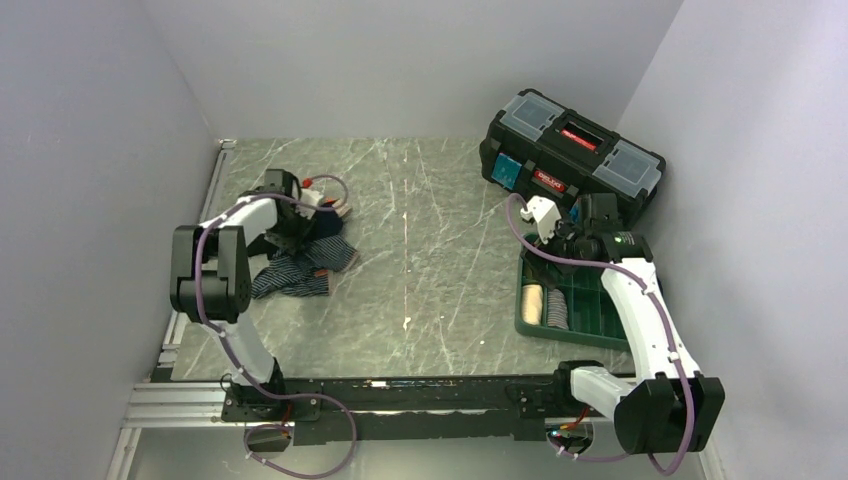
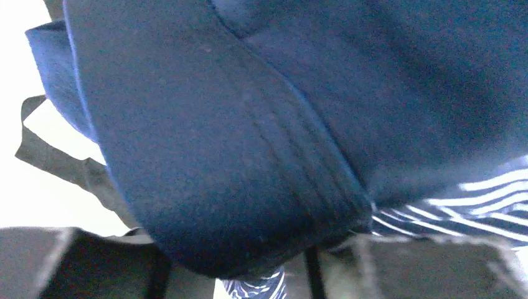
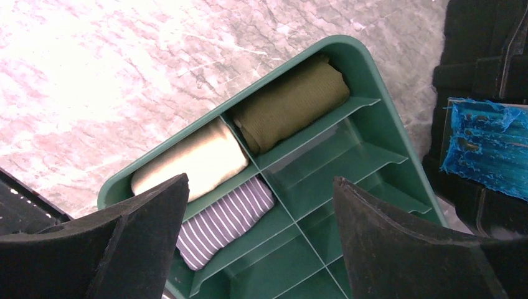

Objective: Roll the underwear
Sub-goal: Move the underwear to the corner of the board, then move the underwear to the center of the board, then flatten out the underwear at the center of the board.

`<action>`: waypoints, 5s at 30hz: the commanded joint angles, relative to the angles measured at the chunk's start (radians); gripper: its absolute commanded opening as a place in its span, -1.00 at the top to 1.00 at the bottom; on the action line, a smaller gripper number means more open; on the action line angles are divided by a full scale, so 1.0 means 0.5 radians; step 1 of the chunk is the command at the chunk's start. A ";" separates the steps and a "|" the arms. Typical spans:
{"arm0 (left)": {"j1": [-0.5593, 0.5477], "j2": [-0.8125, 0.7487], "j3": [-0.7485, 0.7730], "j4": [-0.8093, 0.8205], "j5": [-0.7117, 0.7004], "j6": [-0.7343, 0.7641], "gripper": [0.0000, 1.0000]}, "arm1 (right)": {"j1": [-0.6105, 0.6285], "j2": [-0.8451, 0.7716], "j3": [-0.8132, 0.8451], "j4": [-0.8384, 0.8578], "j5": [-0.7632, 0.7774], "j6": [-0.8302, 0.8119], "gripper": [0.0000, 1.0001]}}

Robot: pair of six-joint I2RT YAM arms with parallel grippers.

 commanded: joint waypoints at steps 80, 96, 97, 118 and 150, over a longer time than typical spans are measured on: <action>-0.396 -1.155 -0.579 0.088 0.719 0.011 -0.99 | 0.812 1.876 0.949 0.744 -0.406 0.995 -0.36; -0.065 -1.309 -0.479 0.164 1.013 -0.160 -0.99 | 0.817 1.796 1.665 0.084 -0.505 0.807 1.00; -0.007 -1.323 -0.468 0.182 1.063 -0.190 -0.99 | 0.819 1.773 1.759 0.044 -0.501 0.803 1.00; 0.286 -1.416 -0.460 0.142 1.311 -0.144 -0.99 | 1.537 0.706 0.524 0.062 -0.013 0.350 -0.02; -0.956 -0.130 -0.009 -0.490 1.277 -0.302 -0.88 | 0.638 0.503 0.191 0.399 -0.277 0.493 -0.36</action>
